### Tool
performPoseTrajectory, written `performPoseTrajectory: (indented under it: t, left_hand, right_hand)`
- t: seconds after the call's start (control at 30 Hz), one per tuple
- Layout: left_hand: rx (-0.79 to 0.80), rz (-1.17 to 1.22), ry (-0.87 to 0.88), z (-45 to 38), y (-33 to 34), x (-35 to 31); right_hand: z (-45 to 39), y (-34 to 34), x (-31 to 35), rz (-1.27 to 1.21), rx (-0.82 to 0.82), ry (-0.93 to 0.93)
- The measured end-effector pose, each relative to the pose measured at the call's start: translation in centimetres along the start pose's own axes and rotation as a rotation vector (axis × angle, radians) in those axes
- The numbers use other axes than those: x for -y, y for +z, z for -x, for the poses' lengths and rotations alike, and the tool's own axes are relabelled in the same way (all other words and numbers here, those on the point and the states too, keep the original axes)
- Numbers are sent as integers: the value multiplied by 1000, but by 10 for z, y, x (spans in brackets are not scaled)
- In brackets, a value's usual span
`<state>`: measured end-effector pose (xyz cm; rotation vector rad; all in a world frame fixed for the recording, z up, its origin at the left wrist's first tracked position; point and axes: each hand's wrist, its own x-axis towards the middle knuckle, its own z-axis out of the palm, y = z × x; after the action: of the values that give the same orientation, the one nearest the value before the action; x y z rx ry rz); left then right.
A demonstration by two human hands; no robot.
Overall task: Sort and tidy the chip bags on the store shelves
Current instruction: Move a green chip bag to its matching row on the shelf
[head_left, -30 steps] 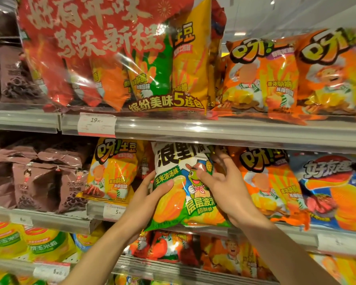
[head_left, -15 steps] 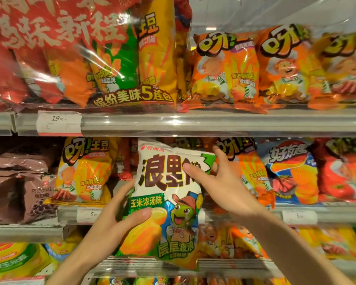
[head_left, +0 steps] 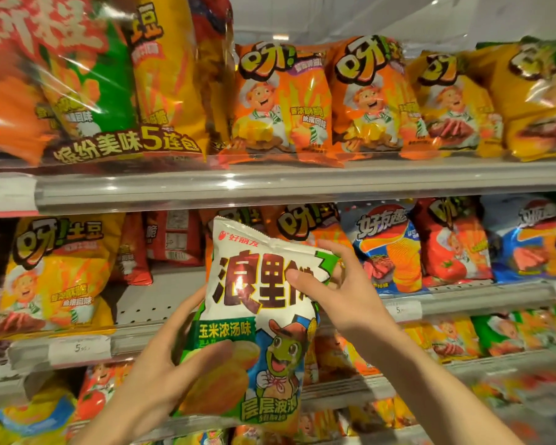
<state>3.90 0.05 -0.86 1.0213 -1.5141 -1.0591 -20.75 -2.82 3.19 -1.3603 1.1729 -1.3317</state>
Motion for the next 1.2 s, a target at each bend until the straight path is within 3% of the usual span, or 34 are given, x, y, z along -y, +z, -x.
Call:
performPoseTrajectory:
  t: [0.13,0.5,1.03,1.2]
  left_hand:
    - [79,1,-7,-2,22,1]
    - [58,-49,-2,-13,121,-12]
    - [105,-46,-27,-30,411,-52]
    - [227,-50,-13,-45,492,-57]
  right_hand:
    - [10,-25,-3,7,-28,-13]
    - [23,-125,-7,-58,-94,-12]
    - [59,-411,-9,-51,-185,-69]
    - [75,-493,-12,-72,-275,-57]
